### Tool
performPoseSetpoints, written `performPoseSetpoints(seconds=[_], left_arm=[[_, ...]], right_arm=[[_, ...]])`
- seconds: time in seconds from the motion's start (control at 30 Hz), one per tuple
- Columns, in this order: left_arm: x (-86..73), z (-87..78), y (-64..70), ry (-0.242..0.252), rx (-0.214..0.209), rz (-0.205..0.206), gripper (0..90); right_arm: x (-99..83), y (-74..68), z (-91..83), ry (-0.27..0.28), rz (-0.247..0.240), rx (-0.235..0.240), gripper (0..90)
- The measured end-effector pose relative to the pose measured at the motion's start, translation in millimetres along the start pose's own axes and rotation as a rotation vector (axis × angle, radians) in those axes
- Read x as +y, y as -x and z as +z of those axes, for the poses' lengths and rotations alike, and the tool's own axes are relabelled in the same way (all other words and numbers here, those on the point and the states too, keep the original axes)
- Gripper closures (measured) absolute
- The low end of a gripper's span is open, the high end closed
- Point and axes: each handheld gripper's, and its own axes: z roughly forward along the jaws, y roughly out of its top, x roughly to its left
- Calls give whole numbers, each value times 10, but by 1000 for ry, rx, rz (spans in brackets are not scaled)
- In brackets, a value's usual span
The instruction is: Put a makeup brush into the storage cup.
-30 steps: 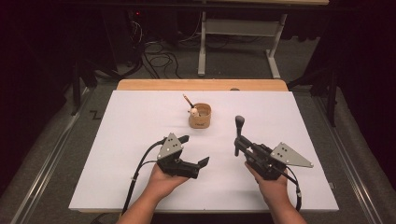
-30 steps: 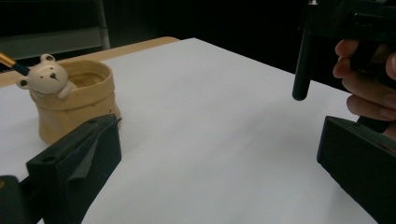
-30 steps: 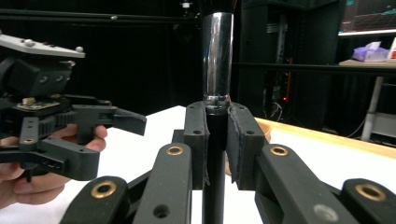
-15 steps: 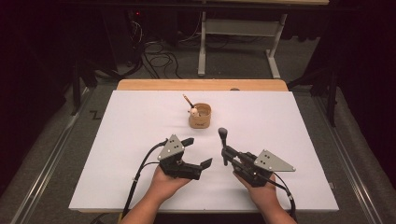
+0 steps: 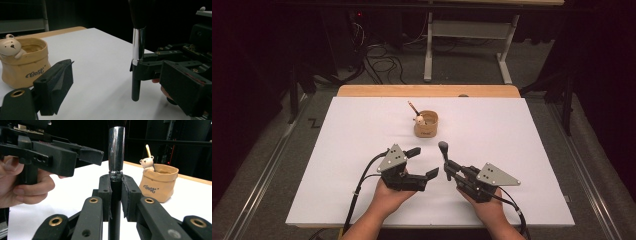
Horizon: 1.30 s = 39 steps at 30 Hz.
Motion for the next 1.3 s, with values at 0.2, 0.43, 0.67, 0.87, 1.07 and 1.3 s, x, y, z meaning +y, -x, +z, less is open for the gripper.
performPoseSetpoints(seconds=[0.2,0.43,0.67,0.87,1.07,1.3], left_arm=[[15,-7,9,1,-19,-20,170],[16,-13,2,-10,-31,-29,228],[17,-32,25,-1,-47,-25,294],[33,-40,32,-4,-72,-51,369],[19,-40,43,-17,-87,-65,423],[0,-25,42,-31,-96,-86,507]], right_arm=[[-17,-23,22,4,-12,11,803],[-23,-33,30,6,-22,12,803],[-18,-41,25,11,-19,9,803],[-29,-56,44,11,-28,12,803],[-31,-72,53,10,-29,14,803],[-49,-119,95,5,-39,35,803]])
